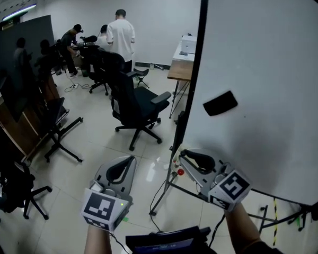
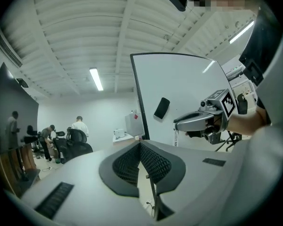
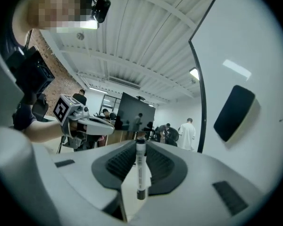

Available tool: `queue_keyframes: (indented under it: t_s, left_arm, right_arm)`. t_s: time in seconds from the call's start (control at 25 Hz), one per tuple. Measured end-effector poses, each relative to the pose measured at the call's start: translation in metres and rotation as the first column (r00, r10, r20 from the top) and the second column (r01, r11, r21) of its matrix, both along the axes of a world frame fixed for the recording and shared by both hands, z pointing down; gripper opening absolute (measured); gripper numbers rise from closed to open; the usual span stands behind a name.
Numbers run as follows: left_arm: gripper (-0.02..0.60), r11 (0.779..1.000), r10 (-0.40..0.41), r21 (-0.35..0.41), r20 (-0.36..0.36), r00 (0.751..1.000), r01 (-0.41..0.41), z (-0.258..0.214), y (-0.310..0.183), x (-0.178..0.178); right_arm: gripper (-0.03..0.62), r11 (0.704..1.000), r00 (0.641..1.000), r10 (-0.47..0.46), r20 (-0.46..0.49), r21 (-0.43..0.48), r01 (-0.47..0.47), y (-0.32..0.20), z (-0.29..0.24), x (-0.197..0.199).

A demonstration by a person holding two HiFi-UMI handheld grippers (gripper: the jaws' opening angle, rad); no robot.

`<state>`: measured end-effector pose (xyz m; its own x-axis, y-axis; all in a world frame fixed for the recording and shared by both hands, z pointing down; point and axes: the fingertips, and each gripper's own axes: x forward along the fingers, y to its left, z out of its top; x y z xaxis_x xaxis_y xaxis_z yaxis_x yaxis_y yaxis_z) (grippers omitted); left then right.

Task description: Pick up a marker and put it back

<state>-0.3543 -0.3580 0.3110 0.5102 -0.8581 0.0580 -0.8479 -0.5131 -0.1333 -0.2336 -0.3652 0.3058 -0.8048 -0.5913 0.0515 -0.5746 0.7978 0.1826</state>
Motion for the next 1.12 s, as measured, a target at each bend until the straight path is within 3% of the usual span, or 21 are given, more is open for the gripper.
queue_keyframes:
  t_s: [0.32,0.64,0.88,1.12]
  left_arm:
    - [0.000,0.999,-0.044,-0.007,0.030,0.999,0.045,0.002,0.048,0.075]
    - [0.000,0.989,-0.135,-0.050,0.057,0.989,0.138,0.011,0.102,0.141]
    - [0.000,0.966,-0.243,-0.078,0.068,0.968,0.248,0.017,0.150,0.149]
    - [0.000,0.941,-0.336,-0.042,0.025,0.941,0.337,0.006,0.200,0.123]
  right_arm:
    - [0.083,0.998,0.998,-0.070,-0.008,0.010,0.070,0.054,0.006,0.067]
    - [0.083,0.987,0.987,-0.154,0.052,-0.030,0.155,0.092,0.016,0.145]
    - [0.083,0.962,0.964,-0.259,0.065,-0.071,0.263,0.122,0.024,0.154]
    - [0.083,0.936,0.938,-0.345,0.032,-0.055,0.346,0.162,0.017,0.131]
